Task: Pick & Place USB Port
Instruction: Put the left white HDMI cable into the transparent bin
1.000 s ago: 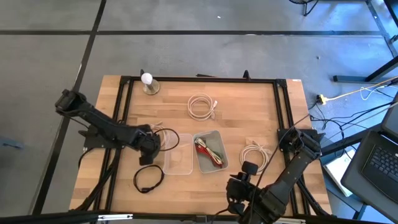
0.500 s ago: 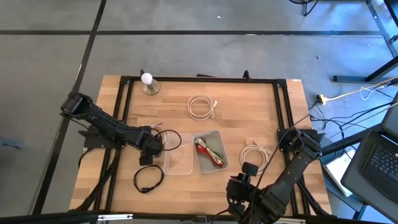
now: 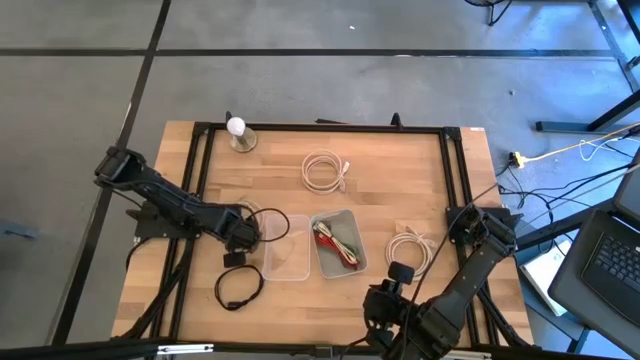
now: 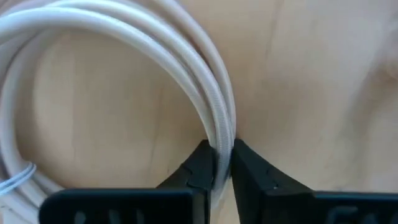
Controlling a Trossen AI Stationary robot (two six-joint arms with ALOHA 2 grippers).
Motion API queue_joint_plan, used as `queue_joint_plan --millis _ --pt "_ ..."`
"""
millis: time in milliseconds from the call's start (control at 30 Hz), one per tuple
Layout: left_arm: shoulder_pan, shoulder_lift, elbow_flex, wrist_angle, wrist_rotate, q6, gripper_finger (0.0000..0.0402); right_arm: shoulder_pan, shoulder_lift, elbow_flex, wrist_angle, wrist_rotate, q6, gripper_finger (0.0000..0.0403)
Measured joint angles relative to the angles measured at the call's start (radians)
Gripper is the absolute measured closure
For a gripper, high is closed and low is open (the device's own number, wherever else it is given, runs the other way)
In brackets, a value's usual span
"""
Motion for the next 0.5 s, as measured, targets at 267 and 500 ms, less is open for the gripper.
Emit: queue_joint_plan --millis 267,500 --pt "-0.033 -0.086 0.004 -0.233 -0.086 -0.108 0.0373 0.002 0.0 0.0 0.002 0.0 0.0 0.0265" --pt "-0.132 -0.216 0.135 -0.484 -0.14 -0.279 0.0373 0.003 0.0 0.0 0.002 0.001 0.0 0.0265"
